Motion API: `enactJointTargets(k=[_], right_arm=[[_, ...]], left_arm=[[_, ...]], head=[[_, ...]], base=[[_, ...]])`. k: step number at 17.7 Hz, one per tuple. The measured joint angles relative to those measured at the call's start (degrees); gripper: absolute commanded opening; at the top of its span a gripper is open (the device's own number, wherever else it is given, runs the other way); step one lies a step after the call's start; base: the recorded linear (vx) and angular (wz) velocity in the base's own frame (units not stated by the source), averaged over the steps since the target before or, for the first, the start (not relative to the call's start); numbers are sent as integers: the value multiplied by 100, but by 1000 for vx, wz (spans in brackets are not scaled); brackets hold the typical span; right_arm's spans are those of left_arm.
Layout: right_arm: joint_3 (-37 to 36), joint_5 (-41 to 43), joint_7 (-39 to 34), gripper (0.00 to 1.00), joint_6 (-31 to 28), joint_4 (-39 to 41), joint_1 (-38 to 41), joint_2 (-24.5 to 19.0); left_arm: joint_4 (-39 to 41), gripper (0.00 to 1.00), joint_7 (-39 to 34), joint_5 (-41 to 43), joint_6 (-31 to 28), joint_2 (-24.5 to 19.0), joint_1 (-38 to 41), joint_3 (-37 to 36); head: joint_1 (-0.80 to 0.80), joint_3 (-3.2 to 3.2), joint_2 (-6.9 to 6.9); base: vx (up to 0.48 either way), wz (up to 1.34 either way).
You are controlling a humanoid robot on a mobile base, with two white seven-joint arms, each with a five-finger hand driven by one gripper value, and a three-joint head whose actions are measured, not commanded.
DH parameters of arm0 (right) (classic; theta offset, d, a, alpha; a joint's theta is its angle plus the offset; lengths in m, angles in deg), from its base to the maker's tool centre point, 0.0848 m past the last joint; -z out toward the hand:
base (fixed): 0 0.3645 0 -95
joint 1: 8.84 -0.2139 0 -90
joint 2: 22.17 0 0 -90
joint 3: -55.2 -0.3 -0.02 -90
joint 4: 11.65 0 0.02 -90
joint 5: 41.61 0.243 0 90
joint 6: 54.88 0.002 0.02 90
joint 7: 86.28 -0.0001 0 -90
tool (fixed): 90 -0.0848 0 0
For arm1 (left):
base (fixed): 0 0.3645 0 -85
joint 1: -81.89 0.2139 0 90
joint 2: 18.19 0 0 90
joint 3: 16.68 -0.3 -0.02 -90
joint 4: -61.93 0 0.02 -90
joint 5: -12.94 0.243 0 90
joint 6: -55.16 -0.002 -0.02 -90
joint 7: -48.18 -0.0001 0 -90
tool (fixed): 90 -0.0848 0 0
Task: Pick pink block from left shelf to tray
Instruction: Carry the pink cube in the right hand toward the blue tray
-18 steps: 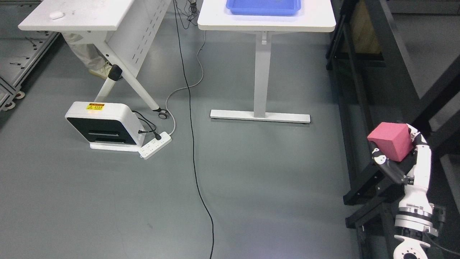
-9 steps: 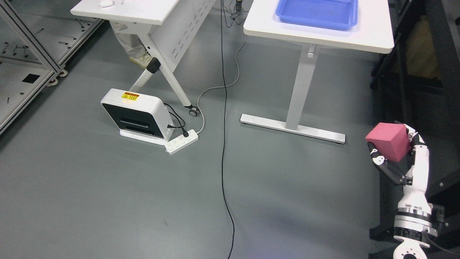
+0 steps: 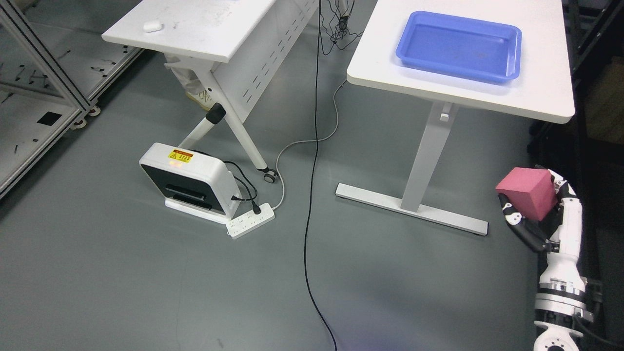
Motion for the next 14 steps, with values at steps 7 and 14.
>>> enactJointTargets(k=[7, 14], right_arm=[[-1, 8, 0, 10, 3, 0, 5, 0], [20, 11, 0, 10, 4, 2, 7, 0]], left_arm=[[0, 100, 0, 0, 0, 0, 0, 0], [0, 100, 0, 0, 0, 0, 0, 0]], head=[[0, 0, 0], [0, 0, 0]], base=[[377, -72], [343, -5]])
